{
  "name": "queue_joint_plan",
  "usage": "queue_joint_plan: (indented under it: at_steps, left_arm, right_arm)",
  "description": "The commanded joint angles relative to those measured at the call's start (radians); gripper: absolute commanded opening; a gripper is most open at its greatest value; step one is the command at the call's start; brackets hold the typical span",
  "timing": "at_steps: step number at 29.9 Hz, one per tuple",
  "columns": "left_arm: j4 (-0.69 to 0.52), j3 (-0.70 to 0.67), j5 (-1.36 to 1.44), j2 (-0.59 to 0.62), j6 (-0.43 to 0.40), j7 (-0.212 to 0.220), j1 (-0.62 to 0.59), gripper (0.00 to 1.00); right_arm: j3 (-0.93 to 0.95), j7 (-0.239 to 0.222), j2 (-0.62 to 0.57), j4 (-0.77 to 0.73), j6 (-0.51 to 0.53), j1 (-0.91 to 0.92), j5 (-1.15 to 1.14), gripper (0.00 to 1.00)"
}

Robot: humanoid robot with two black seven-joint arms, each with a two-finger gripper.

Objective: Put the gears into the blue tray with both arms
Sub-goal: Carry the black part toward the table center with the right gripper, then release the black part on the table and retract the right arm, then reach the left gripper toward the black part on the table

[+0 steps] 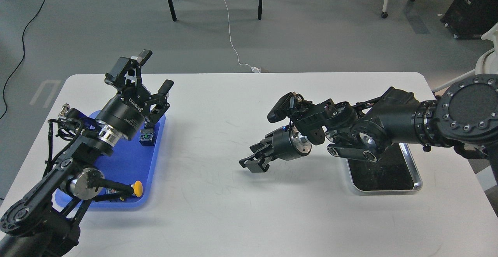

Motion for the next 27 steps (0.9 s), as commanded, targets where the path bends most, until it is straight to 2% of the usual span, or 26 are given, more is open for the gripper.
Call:
queue_joint_plan:
  at_steps: [1,6,11,13,16,18,24,27]
  left_arm:
    - [-0.001,0.010,0.000,0.015,0.000,0.001,-0.001,0.98]
    - [-0.001,0.013,0.011,0.041,-0.049,-0.002,-0.001,0.98]
    - [-0.019,0.017,0.154,0.049,-0.069,-0.011,-0.003,0.98]
    - [-0.036,0.033,0.211,0.050,-0.069,-0.045,-0.003,0.98]
    - [-0.056,0.086,0.286,0.058,-0.072,-0.140,-0.017,0.98]
    - [-0.065,0.155,0.410,0.096,-0.084,-0.181,-0.043,0.98]
    - [-0.067,0.404,0.831,0.135,-0.129,-0.244,-0.248,0.98]
    - [-0.053,0.534,1.053,0.135,-0.123,-0.247,-0.380,0.98]
  right_arm:
    - [0.077,0.000,-0.114,0.018,-0.001,0.017,0.010,0.97]
    - [0.303,0.000,-0.301,0.047,-0.005,-0.098,0.147,0.97]
    - [0.782,0.000,-0.444,0.064,0.008,-0.397,0.319,0.97]
    - [0.968,0.000,-0.465,0.081,0.011,-0.515,0.373,0.97]
    - [1.164,0.000,-0.487,0.118,0.034,-0.676,0.509,0.98]
    - [1.249,0.000,-0.513,0.142,0.062,-0.758,0.624,0.99]
    - [1.431,0.000,-0.576,0.164,0.142,-0.943,0.836,0.99]
    - [1.485,0.000,-0.596,0.166,0.194,-1.017,0.838,0.99]
